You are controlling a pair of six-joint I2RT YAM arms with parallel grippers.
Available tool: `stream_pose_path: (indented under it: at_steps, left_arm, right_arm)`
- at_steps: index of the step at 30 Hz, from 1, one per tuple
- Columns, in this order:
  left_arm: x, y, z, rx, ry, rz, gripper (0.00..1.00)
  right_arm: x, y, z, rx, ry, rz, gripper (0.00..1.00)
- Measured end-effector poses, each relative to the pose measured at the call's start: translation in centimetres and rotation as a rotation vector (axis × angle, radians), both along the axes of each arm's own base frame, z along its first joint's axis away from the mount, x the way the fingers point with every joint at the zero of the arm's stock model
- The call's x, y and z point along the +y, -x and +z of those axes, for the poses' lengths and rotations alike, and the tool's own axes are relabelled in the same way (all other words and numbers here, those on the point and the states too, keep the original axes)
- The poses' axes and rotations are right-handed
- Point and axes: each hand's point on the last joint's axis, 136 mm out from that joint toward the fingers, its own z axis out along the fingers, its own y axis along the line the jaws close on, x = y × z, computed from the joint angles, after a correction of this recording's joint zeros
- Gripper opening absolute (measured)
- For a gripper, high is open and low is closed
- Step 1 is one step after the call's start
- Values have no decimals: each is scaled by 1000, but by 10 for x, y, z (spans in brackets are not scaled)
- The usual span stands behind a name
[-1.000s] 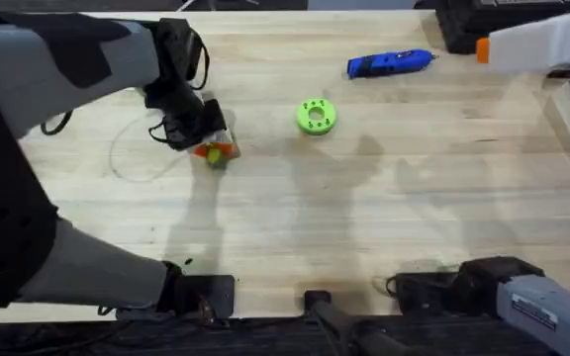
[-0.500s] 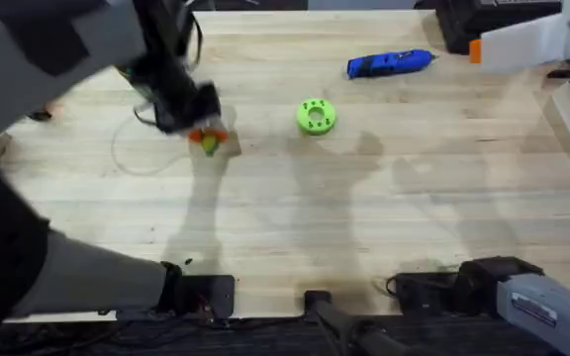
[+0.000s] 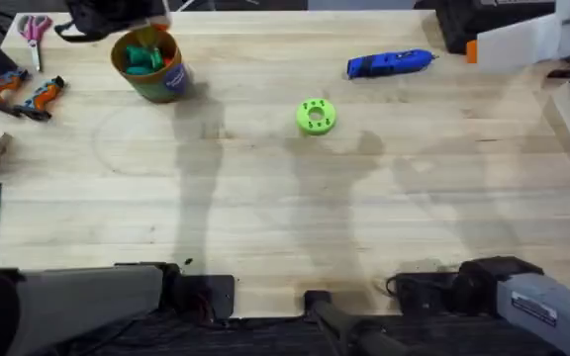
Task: Pick up the gripper from the table and insert it into the empty holder that is missing its gripper. Then pick up a screw, insert it into the mounting hole, and use the screwdriver to tighten it. Finally, clean up the table by picking up the vegetable and placing it into the bucket.
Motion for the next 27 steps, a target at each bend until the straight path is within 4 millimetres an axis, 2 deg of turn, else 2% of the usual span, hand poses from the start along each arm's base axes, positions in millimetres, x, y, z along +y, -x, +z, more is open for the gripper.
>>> stream_pose_path:
  at_steps: [5,6,12,16,19,27]
  left_arm:
    - [33,-12,-5,-20,-14,85,28]
    - [55,-17,-12,-18,-18,136,28]
    - [87,-36,-33,-19,-22,205,28]
    - [93,-53,-49,-29,-24,213,28]
    - [93,-57,-60,-11,-20,210,28]
    - [91,-44,-81,88,-12,208,28]
  right_arm:
    - [0,0,0,0,0,0,991]
    - [0,0,0,1,0,0,991]
    - [0,0,0,2,0,0,990]
    - [0,0,0,2,0,0,990]
    - [0,0,0,2,0,0,991]
    - [0,0,0,2,0,0,992]
